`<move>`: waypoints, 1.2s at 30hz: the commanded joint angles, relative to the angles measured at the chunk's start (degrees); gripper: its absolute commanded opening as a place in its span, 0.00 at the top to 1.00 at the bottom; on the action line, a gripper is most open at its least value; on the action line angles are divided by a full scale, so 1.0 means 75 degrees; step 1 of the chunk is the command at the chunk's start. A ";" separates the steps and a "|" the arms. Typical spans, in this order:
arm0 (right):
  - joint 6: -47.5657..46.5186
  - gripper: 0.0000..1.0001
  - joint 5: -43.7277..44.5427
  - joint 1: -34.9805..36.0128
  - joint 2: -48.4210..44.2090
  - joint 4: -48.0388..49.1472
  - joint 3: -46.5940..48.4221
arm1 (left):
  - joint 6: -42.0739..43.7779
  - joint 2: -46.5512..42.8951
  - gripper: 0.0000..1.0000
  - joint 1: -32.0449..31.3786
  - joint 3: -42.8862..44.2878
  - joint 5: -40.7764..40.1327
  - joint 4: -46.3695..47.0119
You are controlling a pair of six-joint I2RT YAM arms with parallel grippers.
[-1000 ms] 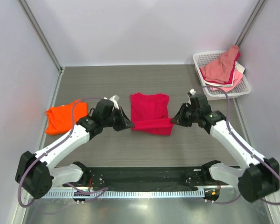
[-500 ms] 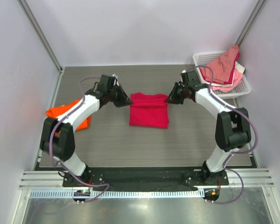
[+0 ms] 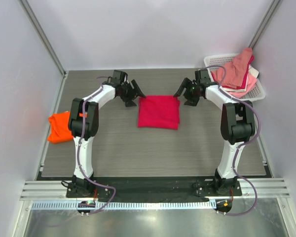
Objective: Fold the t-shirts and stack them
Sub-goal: Fold the tshirt, then neatly place the folded tshirt to the corner
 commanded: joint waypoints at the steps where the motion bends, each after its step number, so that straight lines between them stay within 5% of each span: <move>1: -0.0222 0.16 0.0424 -0.0004 -0.0316 0.0371 -0.0098 | 0.0259 -0.0471 0.22 0.0054 0.0081 -0.0154 -0.0139; 10: -0.0785 0.31 -0.0019 -0.0016 -0.0927 0.1367 -0.1540 | 0.0926 -0.2157 0.15 -0.0028 -0.1958 -0.1476 -0.0055; 17: -0.0644 0.35 -0.0230 0.0136 -0.0599 0.2175 -0.2045 | 0.1912 -0.2583 0.19 0.0007 -0.2031 -0.5751 -0.2175; 23: -0.0726 0.32 0.0121 0.0511 -0.0387 0.2516 -0.2127 | 0.1853 -0.2313 0.18 0.0253 -0.2324 -0.7933 -0.2715; 36: -0.0620 0.32 0.0309 0.0652 -0.0200 0.2563 -0.2139 | 0.2123 -0.0989 0.33 0.1085 -0.2172 -0.8850 -0.3560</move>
